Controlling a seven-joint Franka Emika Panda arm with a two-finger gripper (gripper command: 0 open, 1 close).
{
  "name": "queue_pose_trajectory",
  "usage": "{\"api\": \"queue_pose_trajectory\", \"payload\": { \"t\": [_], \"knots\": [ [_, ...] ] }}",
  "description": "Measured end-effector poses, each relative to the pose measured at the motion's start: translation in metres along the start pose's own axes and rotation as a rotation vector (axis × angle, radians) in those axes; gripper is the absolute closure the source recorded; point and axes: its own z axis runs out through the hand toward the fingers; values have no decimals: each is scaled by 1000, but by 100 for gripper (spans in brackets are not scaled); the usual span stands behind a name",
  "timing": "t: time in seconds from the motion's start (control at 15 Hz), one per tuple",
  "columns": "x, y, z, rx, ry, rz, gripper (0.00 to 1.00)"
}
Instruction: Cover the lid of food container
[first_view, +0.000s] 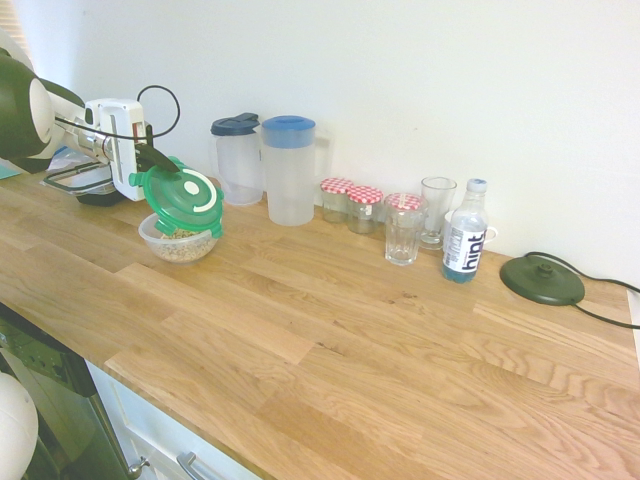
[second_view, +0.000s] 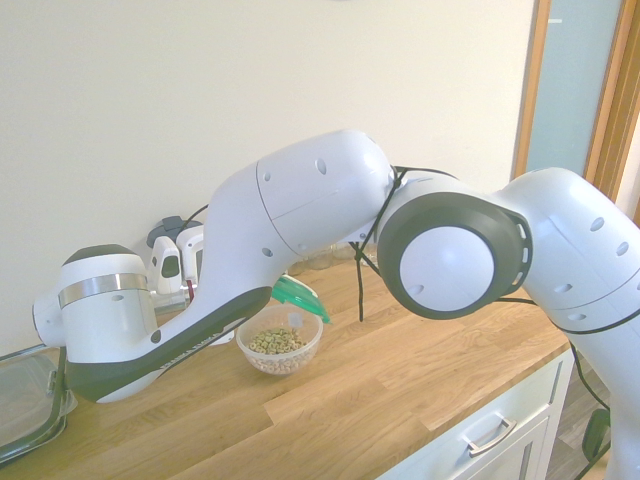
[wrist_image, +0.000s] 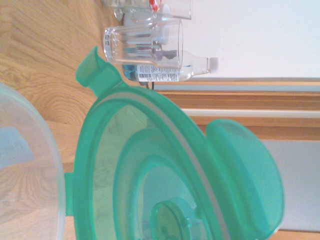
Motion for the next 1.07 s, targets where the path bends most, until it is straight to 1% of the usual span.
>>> {"api": "queue_pose_trajectory", "payload": {
  "t": [0.6,0.67,1.07],
  "knots": [
    [-6,-3,-8,11,20,3,100],
    [-7,-5,-9,12,24,3,0],
    [-10,-11,-12,18,27,-1,0]
  ]
}}
